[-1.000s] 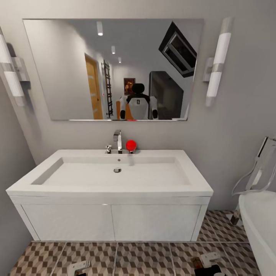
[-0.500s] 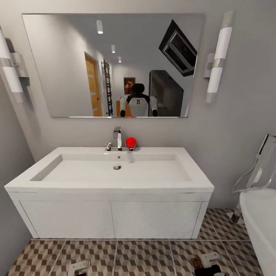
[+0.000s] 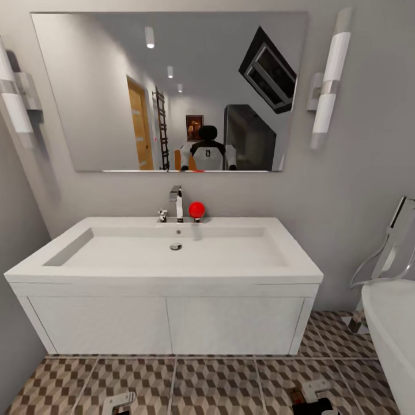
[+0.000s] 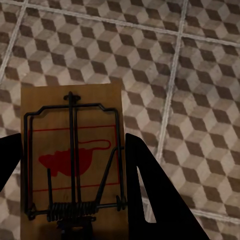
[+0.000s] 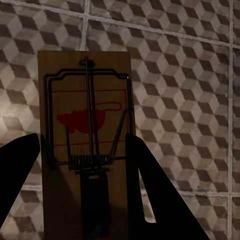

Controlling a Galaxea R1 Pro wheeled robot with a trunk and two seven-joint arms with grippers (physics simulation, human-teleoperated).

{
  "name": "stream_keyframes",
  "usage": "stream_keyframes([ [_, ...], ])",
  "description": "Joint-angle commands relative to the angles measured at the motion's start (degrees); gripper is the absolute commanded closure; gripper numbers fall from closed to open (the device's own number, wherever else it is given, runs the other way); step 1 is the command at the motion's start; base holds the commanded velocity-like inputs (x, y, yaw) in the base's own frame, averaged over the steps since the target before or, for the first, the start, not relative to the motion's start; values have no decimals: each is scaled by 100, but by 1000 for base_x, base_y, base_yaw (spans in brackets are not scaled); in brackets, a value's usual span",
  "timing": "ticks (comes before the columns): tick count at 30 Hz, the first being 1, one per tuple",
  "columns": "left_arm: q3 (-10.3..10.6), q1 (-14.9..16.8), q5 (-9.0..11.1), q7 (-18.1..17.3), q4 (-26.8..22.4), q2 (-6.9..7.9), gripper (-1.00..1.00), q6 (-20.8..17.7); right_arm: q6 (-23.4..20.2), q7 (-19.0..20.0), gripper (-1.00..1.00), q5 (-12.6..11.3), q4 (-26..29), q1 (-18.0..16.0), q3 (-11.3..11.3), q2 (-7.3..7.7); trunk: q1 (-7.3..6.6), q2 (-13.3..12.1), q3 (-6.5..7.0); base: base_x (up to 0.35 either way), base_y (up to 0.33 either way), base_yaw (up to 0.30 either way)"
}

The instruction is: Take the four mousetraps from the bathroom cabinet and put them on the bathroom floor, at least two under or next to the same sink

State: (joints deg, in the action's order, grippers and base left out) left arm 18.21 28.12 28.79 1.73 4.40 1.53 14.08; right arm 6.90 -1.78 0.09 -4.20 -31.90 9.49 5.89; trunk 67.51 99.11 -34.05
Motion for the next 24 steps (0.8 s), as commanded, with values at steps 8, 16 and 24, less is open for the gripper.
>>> stream_keyframes([
  [8,3,0,-22,12,-1,-2,100,-2,-1,1,100,0,-1,0,0,0,176,322,-144,0,0,0],
  [16,2,0,-22,13,-1,-2,100,-10,0,0,100,0,-1,0,0,0,352,643,-288,0,0,0],
  [24,0,0,-22,12,-1,-4,100,-11,-2,2,100,0,-1,0,0,0,528,964,-431,0,0,0],
])
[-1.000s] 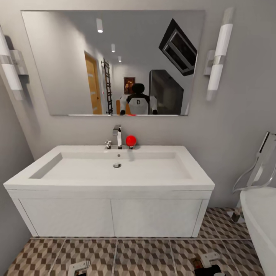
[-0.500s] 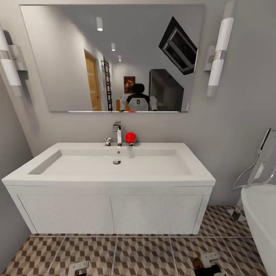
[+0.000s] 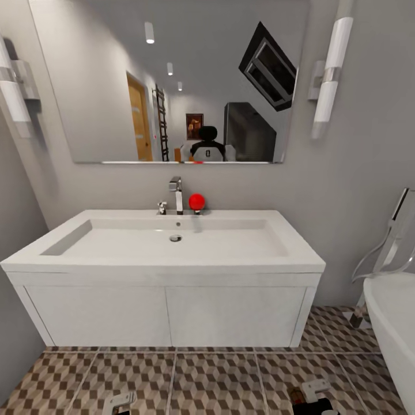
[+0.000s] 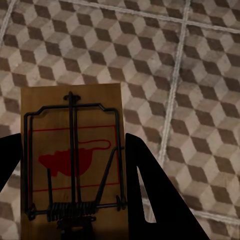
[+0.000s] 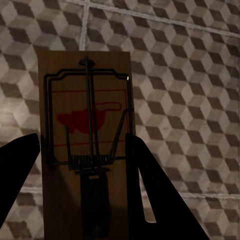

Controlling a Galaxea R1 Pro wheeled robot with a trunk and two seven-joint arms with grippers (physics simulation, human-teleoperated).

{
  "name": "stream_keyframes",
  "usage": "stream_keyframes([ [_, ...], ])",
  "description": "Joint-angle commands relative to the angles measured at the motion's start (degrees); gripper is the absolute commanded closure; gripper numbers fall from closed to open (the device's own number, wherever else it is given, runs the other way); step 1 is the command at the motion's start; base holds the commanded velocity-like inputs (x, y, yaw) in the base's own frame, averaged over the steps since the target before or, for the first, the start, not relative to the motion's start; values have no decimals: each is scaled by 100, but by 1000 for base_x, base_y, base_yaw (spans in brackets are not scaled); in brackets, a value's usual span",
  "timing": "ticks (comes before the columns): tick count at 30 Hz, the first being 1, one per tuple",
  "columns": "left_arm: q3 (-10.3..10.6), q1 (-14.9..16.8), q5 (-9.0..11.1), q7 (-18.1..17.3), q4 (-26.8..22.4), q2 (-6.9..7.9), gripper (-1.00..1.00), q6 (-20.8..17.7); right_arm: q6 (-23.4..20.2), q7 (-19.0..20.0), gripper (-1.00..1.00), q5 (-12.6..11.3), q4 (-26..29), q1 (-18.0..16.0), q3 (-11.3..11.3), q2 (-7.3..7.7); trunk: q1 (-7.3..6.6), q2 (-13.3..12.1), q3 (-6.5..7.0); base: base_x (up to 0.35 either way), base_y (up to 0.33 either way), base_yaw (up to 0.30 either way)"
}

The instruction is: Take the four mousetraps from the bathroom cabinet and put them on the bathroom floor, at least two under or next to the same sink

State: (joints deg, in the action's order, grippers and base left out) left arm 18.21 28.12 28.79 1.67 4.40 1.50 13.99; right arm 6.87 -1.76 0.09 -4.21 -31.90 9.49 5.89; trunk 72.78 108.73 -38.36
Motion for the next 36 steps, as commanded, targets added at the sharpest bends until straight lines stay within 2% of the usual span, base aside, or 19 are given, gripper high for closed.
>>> stream_keyframes([
  [1,2,0,-22,17,-1,0,100,-2,1,0,100,0,0,0,0,0,23,42,-18,0,0,0],
  [36,4,0,-17,13,-1,0,100,-2,6,0,100,0,1,0,-2,0,791,1445,-647,0,0,0],
])
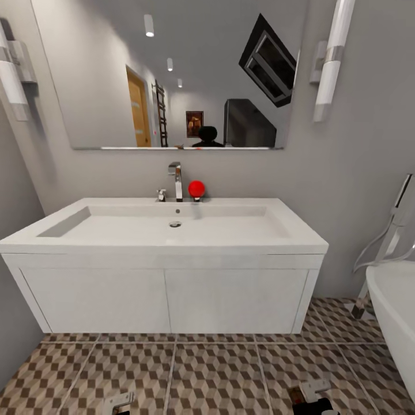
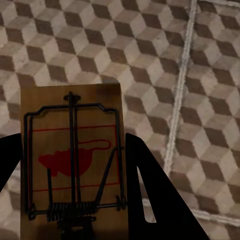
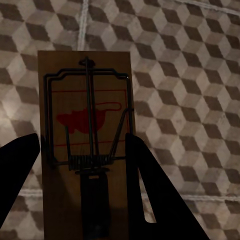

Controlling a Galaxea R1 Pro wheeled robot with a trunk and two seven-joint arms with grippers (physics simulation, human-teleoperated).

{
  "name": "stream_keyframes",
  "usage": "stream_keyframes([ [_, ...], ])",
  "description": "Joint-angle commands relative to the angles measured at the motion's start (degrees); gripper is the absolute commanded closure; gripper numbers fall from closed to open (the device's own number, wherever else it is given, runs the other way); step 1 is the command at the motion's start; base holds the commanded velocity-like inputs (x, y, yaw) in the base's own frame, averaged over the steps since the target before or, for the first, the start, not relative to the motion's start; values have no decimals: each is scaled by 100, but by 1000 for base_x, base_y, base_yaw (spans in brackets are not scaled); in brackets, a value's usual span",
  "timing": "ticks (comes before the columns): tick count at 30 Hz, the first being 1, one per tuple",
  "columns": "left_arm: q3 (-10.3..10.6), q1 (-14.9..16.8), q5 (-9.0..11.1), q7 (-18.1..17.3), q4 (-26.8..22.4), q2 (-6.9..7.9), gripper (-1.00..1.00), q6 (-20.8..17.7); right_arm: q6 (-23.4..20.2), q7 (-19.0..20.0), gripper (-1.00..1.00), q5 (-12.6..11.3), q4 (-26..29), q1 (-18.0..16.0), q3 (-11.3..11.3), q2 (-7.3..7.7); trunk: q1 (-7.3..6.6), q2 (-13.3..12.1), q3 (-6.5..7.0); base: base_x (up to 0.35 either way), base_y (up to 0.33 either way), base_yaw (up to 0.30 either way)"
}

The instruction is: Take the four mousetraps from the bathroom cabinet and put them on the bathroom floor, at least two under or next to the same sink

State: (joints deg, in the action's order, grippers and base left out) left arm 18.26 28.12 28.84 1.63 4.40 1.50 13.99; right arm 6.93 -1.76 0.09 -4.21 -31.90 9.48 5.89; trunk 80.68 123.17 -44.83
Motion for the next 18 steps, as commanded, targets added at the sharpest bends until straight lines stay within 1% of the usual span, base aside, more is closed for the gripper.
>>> stream_keyframes([
  [1,-1,0,-21,14,-1,0,100,-2,0,0,100,0,0,0,0,0,23,42,-18,0,0,0],
  [12,-2,0,-31,32,-4,19,100,3,2,1,100,0,6,0,2,0,264,483,-216,0,0,0],
  [18,25,5,-29,49,-52,69,100,18,-2,14,100,0,98,0,-3,-4,396,724,-324,0,0,0],
])
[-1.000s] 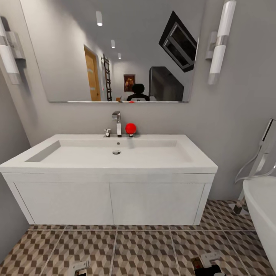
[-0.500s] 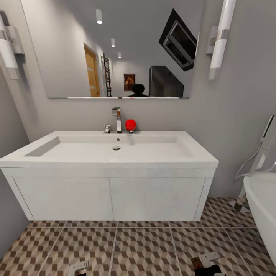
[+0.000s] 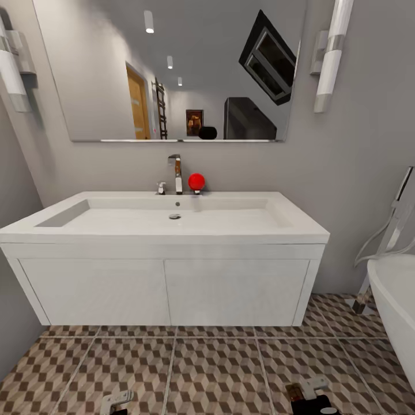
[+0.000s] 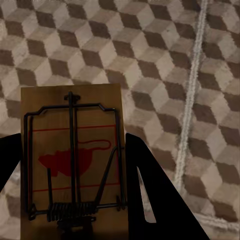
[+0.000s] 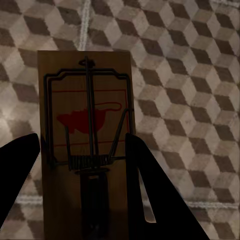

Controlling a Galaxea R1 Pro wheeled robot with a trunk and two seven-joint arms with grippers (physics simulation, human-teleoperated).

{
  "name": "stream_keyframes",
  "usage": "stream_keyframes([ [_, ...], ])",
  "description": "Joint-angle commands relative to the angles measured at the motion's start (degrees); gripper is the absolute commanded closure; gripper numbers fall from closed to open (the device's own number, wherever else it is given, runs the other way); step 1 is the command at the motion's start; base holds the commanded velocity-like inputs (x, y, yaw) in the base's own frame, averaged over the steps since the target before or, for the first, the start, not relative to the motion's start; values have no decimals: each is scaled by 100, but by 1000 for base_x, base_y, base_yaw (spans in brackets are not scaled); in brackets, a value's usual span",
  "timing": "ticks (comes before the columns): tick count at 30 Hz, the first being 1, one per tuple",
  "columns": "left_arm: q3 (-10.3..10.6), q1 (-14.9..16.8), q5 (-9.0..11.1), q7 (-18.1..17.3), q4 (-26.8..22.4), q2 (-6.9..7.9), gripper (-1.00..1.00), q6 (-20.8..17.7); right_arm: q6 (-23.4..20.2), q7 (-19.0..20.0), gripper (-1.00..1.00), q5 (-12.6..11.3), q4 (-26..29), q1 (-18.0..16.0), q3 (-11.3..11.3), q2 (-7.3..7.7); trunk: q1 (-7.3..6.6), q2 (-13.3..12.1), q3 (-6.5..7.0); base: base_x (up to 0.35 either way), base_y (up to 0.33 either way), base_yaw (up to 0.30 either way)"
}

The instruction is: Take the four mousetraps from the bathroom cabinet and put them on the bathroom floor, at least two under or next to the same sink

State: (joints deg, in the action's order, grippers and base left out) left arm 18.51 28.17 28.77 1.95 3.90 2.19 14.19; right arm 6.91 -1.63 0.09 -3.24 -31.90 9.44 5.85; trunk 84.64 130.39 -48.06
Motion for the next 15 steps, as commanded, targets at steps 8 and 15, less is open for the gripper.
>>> stream_keyframes([
  [8,11,18,-36,360,-623,-6,100,-37,-13,13,100,-9,417,0,-3,-4,176,322,-144,0,0,0],
  [15,13,53,-39,728,-1559,104,100,-835,-31,121,100,-18,743,0,-11,6,330,603,-270,0,0,0],
])
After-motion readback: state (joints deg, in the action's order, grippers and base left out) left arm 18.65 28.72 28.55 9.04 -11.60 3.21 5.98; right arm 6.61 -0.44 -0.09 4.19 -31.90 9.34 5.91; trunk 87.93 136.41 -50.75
